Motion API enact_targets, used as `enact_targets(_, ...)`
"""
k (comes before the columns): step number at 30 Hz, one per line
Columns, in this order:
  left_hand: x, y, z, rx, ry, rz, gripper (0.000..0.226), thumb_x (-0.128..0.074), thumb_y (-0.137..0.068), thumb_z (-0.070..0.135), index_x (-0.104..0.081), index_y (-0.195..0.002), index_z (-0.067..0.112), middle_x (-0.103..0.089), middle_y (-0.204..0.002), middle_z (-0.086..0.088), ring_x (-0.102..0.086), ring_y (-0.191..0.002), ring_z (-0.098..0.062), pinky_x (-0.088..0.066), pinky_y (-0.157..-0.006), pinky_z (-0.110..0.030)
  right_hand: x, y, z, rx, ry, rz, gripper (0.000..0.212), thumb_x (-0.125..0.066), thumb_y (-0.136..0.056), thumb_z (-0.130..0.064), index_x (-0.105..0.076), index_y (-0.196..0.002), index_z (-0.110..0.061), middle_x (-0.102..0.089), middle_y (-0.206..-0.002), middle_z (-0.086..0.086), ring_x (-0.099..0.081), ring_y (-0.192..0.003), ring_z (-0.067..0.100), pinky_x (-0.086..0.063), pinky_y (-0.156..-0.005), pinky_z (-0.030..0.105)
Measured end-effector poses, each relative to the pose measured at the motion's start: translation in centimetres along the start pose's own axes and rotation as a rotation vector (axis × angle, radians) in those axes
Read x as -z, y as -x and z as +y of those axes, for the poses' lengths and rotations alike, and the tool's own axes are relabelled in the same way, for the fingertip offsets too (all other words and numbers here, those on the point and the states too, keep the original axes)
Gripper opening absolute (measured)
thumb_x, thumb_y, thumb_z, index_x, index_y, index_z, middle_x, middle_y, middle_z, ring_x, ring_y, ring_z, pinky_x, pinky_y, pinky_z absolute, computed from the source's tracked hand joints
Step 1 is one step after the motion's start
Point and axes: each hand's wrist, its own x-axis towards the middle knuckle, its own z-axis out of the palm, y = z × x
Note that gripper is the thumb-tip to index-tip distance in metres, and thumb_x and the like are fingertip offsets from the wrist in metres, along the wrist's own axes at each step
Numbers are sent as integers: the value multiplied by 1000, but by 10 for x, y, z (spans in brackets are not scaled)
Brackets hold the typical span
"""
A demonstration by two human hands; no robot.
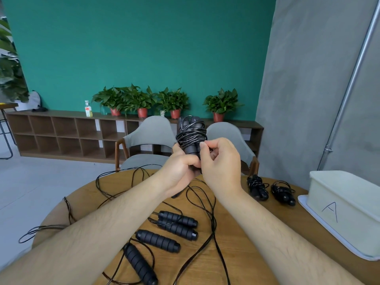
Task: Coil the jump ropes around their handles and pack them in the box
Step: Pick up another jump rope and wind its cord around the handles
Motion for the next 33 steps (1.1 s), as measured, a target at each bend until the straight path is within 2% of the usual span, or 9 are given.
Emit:
enact_targets(4,-1,2,1,21,-11,-19,68,-34,-82,-29,-36,-106,34,-63,-115,-15,-68,-102,-27,-54,-89,-41,-1,1,1,100,33,-57,13,-67,-94,-18,-64,-83,-11,-47,-74,-12,-50,-69,7,-37,-61,12)
enact_targets(8,11,-2,6,-20,59,-45,66,-46,-72,-9,-39,-133,14,-65,-112,-18,-68,-100,-32,-54,-90,-48,1,-3,1,118,19,-120,11,-68,-93,-18,-66,-84,-11,-48,-78,-12,-50,-68,5,-36,-64,9)
enact_targets(11,10,-5,8,13,99,-21,52,-53,-97,25,-44,-144,5,-67,-125,-16,-67,-111,-32,-54,-94,-47,1,2,1,48,-45,-128,6,-68,-92,-18,-70,-92,-12,-53,-87,-9,-54,-74,4,-39,-68,7)
enact_targets(13,6,-6,7,35,147,26,49,-44,-106,39,-42,-147,12,-65,-134,-16,-68,-115,-34,-60,-84,-44,2,3,0,-26,-87,-121,12,-69,-93,-22,-71,-100,-13,-51,-95,-9,-56,-76,3,-42,-70,6)
enact_targets(16,4,-9,0,1,180,85,46,-46,-107,36,-34,-147,19,-62,-136,-17,-70,-112,-36,-61,-79,-46,3,0,0,-54,-39,-105,20,-68,-94,-26,-71,-109,-13,-54,-95,-8,-55,-77,-2,-42,-71,5)
enact_targets(19,3,-8,-4,-38,95,91,40,-44,-108,34,-34,-144,21,-62,-135,-14,-72,-107,-28,-61,-79,-45,7,-2,2,6,144,-197,25,-62,-97,-32,-67,-114,-14,-56,-93,-6,-53,-72,5,-48,-72,17)
enact_targets(26,6,-9,-13,-45,-43,127,40,-44,-107,35,-34,-143,20,-63,-134,-10,-70,-111,-21,-55,-95,-53,9,-7,4,60,524,-390,33,-42,-105,-39,-56,-112,-10,-58,-108,6,-62,-86,20,-37,-65,22)
enact_targets(30,3,-11,-18,-91,-94,130,49,-47,-107,34,-25,-150,25,-52,-146,-6,-62,-125,-19,-52,-101,-49,8,-4,8,15,430,-343,28,-45,-105,-34,-55,-104,-8,-59,-101,8,-55,-78,20,-32,-57,22)
enact_targets(33,-1,-12,-19,-102,-80,122,40,-46,-107,31,-30,-144,24,-54,-142,-4,-65,-119,-15,-54,-97,-47,11,-5,8,42,433,-307,28,-44,-106,-32,-54,-104,-6,-57,-100,9,-58,-80,23,-37,-61,24)
